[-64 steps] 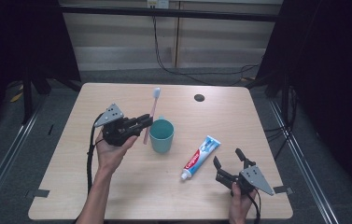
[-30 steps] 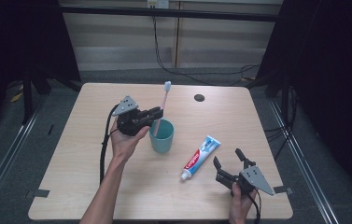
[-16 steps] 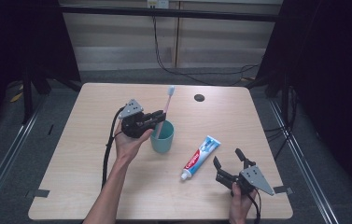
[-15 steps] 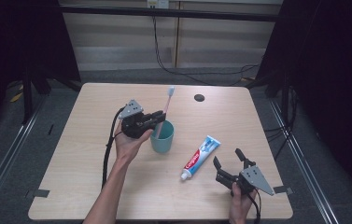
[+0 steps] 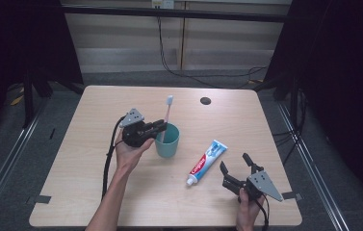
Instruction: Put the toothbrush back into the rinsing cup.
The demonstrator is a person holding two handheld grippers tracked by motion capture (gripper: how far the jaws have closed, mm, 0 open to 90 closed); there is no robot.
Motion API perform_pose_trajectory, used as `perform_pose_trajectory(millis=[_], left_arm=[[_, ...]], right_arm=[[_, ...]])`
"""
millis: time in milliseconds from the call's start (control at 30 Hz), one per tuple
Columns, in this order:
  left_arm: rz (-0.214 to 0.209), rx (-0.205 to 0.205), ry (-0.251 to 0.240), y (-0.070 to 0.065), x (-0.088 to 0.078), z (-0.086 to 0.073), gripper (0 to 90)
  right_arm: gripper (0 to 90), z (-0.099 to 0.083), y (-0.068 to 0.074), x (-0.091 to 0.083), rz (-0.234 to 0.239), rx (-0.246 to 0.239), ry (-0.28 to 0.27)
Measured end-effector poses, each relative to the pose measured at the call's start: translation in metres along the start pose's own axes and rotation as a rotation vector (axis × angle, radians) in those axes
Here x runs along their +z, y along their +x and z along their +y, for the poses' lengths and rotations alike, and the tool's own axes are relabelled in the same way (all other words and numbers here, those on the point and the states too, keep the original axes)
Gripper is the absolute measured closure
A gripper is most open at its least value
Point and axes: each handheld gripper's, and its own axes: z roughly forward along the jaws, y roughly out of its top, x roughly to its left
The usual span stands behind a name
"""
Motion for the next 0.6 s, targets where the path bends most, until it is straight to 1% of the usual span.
perform_pose_trajectory(millis=[67,100,200,267,333,367,467,533,600], left_arm=[[0.0,0.006,-0.005,0.0,-0.001,-0.002,78.6],[-0.001,0.007,0.003,0.001,-0.002,-0.003,78.6],[-0.009,-0.013,0.01,0.005,-0.002,-0.007,78.6],[-0.015,-0.004,0.017,0.004,-0.002,-0.009,78.6],[0.0,0.004,0.037,0.002,-0.001,-0.01,78.6],[-0.001,0.006,0.044,0.003,0.0,-0.011,78.6],[0.0,-0.004,0.04,0.004,0.001,-0.013,78.6],[0.006,0.003,0.047,0.004,0.0,-0.014,78.6],[0.005,-0.002,0.056,0.005,-0.001,-0.014,78.5]], right_arm=[[13.0,0.0,0.0,0.0,0.0,0.0,-0.001],[13.0,0.0,0.0,0.0,0.0,0.0,0.0],[13.0,0.0,0.0,0.0,0.0,0.0,0.0],[13.0,0.0,0.0,0.0,0.0,0.001,0.001],[13.0,0.0,0.0,0.0,0.0,0.002,0.002],[13.1,0.0,0.0,0.0,0.0,0.001,0.001],[13.0,0.0,0.0,0.0,0.0,0.0,0.001],[13.1,0.0,0.0,0.0,0.0,0.001,0.0],[13.1,0.0,0.0,0.0,0.0,0.001,0.001]])
